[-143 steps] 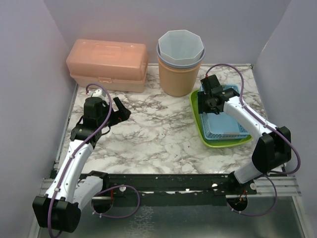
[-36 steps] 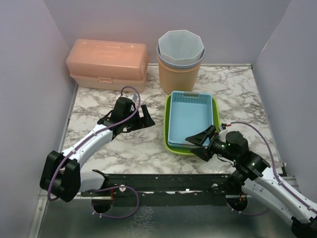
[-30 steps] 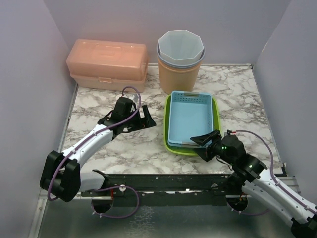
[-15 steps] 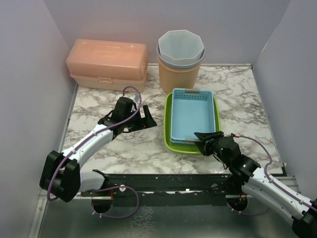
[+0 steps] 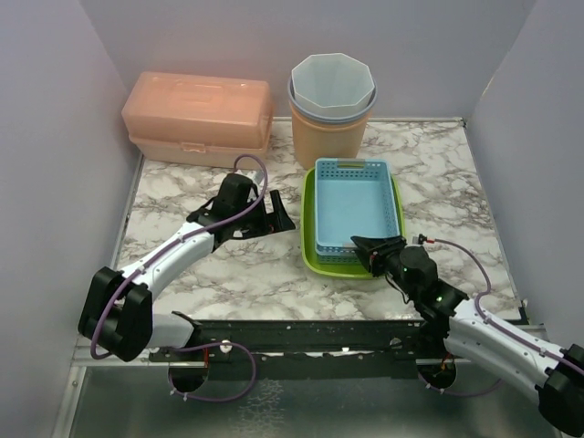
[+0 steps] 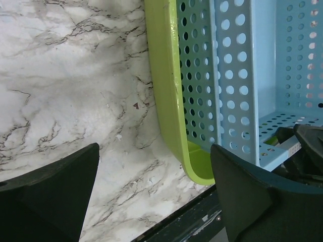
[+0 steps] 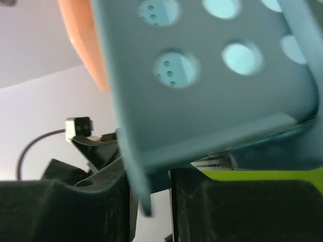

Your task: Turn the large container upside down

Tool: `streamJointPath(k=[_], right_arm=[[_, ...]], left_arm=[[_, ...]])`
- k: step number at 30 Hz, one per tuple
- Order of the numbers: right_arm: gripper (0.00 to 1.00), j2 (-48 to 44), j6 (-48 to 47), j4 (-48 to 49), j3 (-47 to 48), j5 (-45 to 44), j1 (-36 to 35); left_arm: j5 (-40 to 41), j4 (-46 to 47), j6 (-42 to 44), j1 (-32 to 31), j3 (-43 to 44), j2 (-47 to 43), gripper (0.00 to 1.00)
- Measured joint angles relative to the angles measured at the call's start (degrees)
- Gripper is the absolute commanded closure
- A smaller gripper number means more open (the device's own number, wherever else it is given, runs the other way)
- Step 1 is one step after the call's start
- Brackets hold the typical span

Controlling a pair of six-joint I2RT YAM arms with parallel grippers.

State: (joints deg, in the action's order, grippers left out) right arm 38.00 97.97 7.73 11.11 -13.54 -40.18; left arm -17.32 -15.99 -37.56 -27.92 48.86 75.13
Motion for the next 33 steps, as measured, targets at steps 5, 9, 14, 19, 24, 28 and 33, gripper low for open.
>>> streamJointPath(k=[5,9,14,19,24,28,33], right_arm=[[0.72,-3.3,-1.3,-1.0,0.2,-2.6,0.0],[0.68,-6.0,-2.0,-6.5,2.6,-4.5,0.0],[0.66,-11.6,1.8,-17.0,3.0,-9.4,0.0],[0.63,-19.6,1.2,-20.7,1.4,-13.0,0.0],[0.58,-21.0,-0.6,-18.8,0.2,-13.0,0.0],[0.55,-17.4,-2.8,-10.1,-2.2,-11.3,0.0],[0.6,-9.0,-7.5,-1.0,-2.0,-7.8,0.0]], left_arm=[[-0.1,0.0,-0.6,-0.6,0.1,-0.3,0.08],[-0.2,0.3,-2.5,-0.7,0.0,-1.9,0.08],[-0.6,6.4,-7.8,-5.4,-1.4,-2.9,0.08],[0.1,9.8,-11.2,-10.4,-2.9,-2.9,0.08],[2.0,10.9,-13.6,-12.2,-4.3,-2.7,0.1],[2.1,11.8,-13.8,-13.1,-4.1,-1.2,0.17],[1.7,12.2,-13.7,-14.5,-3.3,1.4,0.19]])
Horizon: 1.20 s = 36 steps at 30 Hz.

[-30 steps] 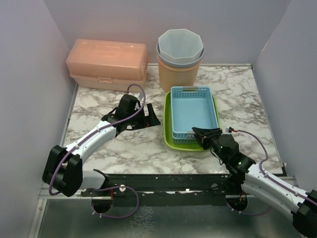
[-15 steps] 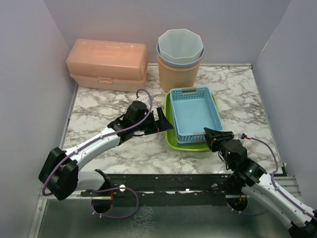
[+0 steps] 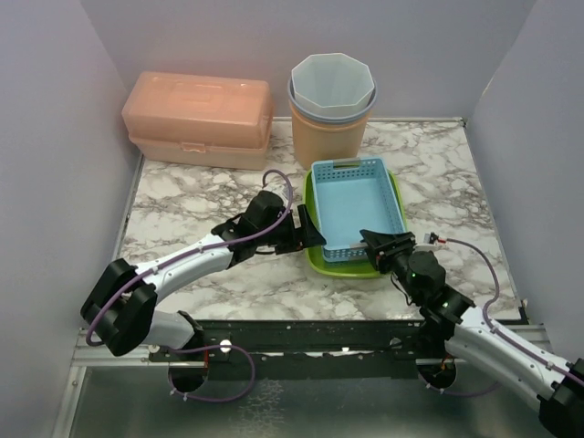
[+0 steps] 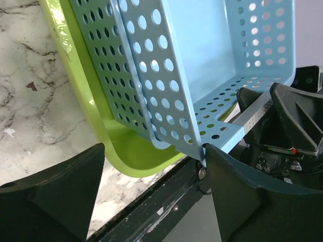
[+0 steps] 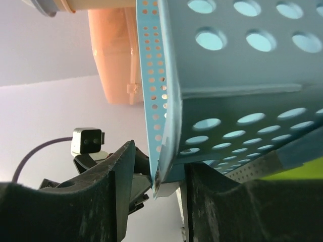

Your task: Turn the large container upside down

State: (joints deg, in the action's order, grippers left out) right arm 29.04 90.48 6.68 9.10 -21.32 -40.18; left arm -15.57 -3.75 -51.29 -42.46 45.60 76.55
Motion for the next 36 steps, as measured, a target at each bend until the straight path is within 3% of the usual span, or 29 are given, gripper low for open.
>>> streamJointPath(k=[3,10,16,22,24,27,36], right_arm=[[0.65,3.6,-2.1,3.5,1.1,1.3,0.0],[0.64,7.8,-0.8,10.1,1.0,2.3,0.0],[0.89,7.4,-0.8,11.0,1.0,2.3,0.0],[0.92,3.6,-1.4,9.6,1.0,1.4,0.0],[0.92,2.8,-1.4,9.0,1.0,1.0,0.0],[0.99,2.3,-1.1,7.8,1.0,0.6,0.0],[0.99,0.5,0.2,6.6,1.0,-0.8,0.0]], left_arm=[[0.0,0.2,-0.2,-0.7,0.0,0.4,0.19],[0.0,1.1,-0.1,-1.0,0.2,0.4,0.19],[0.0,1.4,0.2,-1.2,0.9,0.1,0.11],[0.9,1.5,3.5,-2.5,2.8,-1.8,0.1],[1.4,1.4,4.2,-3.0,2.9,-3.0,0.05],[3.6,1.3,4.3,-3.2,2.7,-5.0,0.02],[14.3,0.8,0.0,-3.3,-5.5,-12.1,0.02]])
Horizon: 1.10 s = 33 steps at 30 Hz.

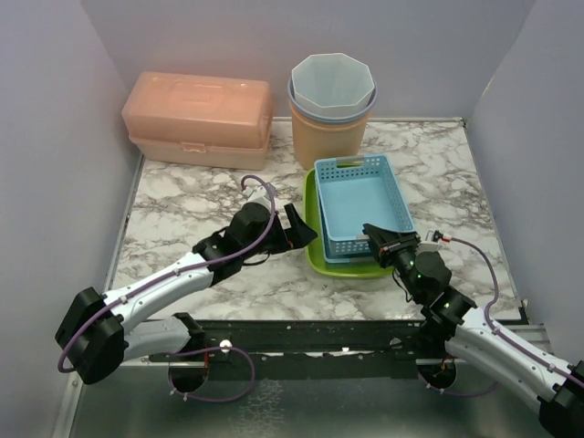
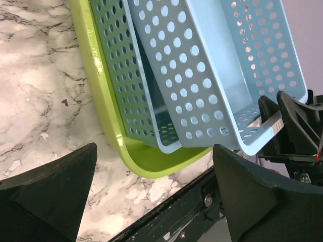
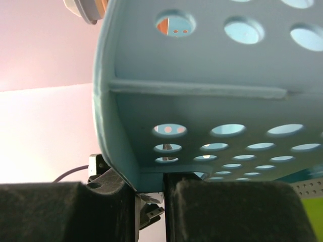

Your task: Turn the large container upside down

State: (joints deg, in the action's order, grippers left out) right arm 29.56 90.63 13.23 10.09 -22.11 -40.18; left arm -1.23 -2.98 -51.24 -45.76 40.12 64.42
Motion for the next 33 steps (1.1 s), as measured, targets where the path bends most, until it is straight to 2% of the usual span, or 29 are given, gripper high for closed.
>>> streamJointPath(k=[4,11,15,24,33], right_arm=[[0.99,0.1,0.4,0.0,0.0,-0.2,0.0],[1.0,0.5,0.0,0.0,0.1,0.0,0.0],[0.99,1.1,-2.6,0.0,2.3,0.3,0.0],[0.99,4.2,-9.1,-1.4,11.1,0.4,0.0],[1.0,7.7,-19.0,-9.8,19.8,0.1,0.0]], left_arm=[[1.0,0.1,-0.2,0.0,0.2,0.9,0.02],[-2.3,0.3,1.4,0.0,3.5,11.5,0.04],[-3.9,0.1,1.8,0.0,3.5,14.1,0.04],[-4.0,-0.1,1.8,0.0,3.5,14.9,0.04],[-3.6,-1.5,1.8,0.0,2.5,14.3,0.05]])
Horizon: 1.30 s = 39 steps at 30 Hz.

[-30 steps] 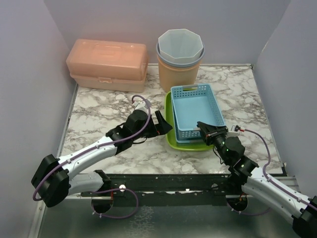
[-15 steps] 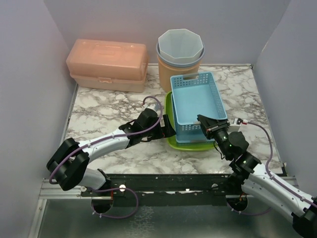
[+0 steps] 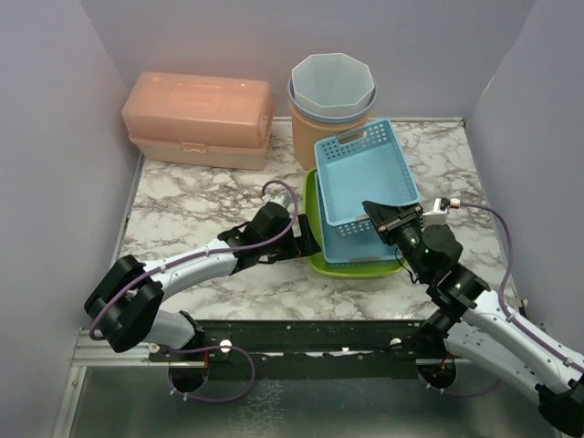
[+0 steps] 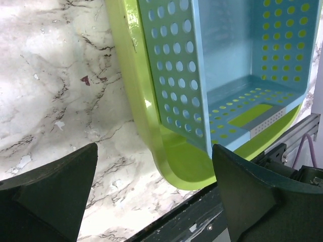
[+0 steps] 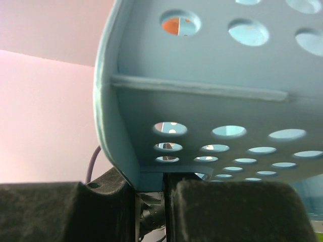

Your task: Turn the large container upside down

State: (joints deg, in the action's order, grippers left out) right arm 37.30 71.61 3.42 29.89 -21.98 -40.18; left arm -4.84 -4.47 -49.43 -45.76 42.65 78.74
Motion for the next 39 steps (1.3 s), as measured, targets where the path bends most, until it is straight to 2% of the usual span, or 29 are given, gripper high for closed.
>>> streamJointPath(k=[6,12,22,24,32,39], right_arm=[[0.99,-0.8,-0.2,-4.3,0.4,-0.9,0.0],[1.0,-6.5,1.1,-11.7,0.8,-5.6,0.0],[0.99,-8.5,-5.9,-24.6,10.6,-16.1,0.0],[1.0,-8.6,-8.2,-25.8,11.2,-17.7,0.0],[0.99,-6.1,-19.1,-28.6,14.9,-22.3,0.0],[1.0,-0.9,-34.4,-28.4,19.1,-25.7,0.0]], left_arm=[[2.4,-3.1,0.4,0.0,0.0,-0.8,0.05],[6.8,-8.6,1.9,0.0,1.1,-0.9,0.05],[8.4,-11.4,3.4,0.0,2.6,-1.2,0.04],[8.7,-11.6,3.6,0.0,3.1,-1.1,0.01],[8.8,-12.0,4.6,0.0,3.5,-1.1,0.01],[9.7,-12.2,4.6,0.0,3.5,-3.1,0.01]])
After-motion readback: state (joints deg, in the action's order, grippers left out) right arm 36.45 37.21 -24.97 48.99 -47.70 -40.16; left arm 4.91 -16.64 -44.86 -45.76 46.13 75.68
